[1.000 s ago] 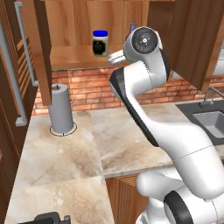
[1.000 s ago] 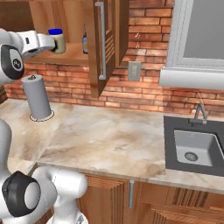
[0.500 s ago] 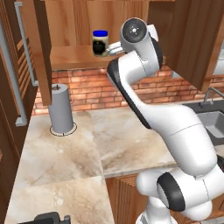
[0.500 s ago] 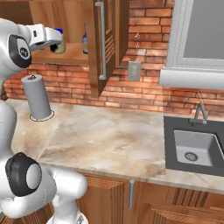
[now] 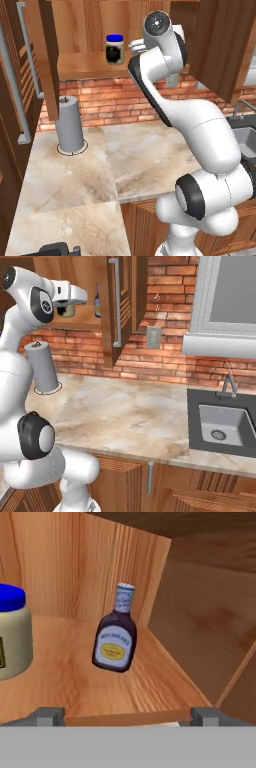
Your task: Move the mayonnaise and condiment bottle from the cabinet to the dining counter.
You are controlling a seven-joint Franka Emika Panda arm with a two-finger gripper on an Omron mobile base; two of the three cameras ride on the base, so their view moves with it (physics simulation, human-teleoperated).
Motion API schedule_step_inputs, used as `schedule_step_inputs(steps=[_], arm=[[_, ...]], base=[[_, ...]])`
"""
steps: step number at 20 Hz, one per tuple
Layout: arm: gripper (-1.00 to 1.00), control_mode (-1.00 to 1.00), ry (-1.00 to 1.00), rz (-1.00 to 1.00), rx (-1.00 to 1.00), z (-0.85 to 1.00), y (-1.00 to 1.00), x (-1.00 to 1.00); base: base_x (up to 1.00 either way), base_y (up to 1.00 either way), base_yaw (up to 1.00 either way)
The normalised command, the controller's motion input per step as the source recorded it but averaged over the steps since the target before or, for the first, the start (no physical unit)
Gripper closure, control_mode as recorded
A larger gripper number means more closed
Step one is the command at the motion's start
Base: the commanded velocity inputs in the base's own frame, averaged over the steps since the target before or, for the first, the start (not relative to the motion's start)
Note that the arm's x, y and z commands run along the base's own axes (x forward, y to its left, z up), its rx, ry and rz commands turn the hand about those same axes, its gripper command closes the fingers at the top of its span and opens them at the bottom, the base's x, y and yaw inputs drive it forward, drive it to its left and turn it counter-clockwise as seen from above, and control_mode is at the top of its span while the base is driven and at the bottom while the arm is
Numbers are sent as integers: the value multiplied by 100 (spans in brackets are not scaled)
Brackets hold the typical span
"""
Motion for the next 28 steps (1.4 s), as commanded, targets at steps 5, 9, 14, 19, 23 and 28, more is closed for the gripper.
schedule_step_inputs(steps=[5,9,14,19,23,28], arm=[[-100,-100,0,-3,14,0,-26,49],[-100,-100,0,0,7,1,-2,64],[-100,-100,0,0,2,1,0,65],[-100,-100,0,0,0,4,0,64],[-100,-100,0,0,0,13,0,45],[-100,-100,0,0,0,13,0,31]], base=[[0,0,0],[0,0,0],[0,0,0],[0,0,0],[0,0,0],[0,0,0]])
